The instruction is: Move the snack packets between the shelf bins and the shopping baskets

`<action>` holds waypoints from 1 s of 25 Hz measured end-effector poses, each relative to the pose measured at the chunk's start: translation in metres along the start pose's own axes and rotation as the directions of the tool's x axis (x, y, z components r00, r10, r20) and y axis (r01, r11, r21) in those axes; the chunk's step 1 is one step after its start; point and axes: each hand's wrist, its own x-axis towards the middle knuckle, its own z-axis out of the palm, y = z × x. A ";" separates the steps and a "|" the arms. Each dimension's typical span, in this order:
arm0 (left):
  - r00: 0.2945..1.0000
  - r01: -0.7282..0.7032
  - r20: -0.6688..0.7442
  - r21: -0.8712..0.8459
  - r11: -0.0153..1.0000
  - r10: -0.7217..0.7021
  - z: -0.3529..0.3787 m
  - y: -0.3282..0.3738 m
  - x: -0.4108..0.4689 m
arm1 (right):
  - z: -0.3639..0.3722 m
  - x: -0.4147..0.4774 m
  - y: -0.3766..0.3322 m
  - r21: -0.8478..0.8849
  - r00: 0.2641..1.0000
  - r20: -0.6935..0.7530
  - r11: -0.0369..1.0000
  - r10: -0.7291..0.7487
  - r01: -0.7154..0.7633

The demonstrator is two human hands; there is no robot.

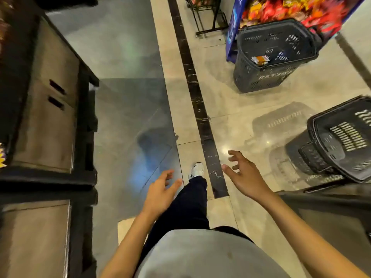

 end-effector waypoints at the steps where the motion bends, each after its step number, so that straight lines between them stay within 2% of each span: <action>1: 1.000 -0.013 0.025 0.025 1.000 0.013 -0.002 0.019 0.030 | -0.013 0.024 -0.003 0.022 0.999 -0.024 0.999 0.027 -0.027; 3: 0.995 -0.050 0.085 0.088 0.995 0.042 -0.006 0.067 0.083 | -0.038 0.059 -0.009 0.066 0.994 -0.049 0.993 0.097 -0.094; 7: 0.955 -0.249 0.210 0.178 0.952 0.211 -0.008 0.171 0.182 | -0.084 0.113 -0.012 0.142 0.976 -0.114 0.976 0.184 -0.167; 11: 0.906 -0.348 0.332 0.226 0.910 0.264 0.011 0.261 0.270 | -0.125 0.164 -0.004 0.222 0.943 -0.160 0.941 0.293 -0.255; 16: 0.882 -0.365 0.396 0.225 0.903 0.257 0.051 0.333 0.366 | -0.185 0.255 0.018 0.287 0.914 -0.204 0.914 0.351 -0.287; 25: 0.935 -0.227 0.324 0.236 0.945 0.143 0.091 0.452 0.486 | -0.367 0.434 0.026 0.299 0.897 -0.301 0.926 0.322 -0.232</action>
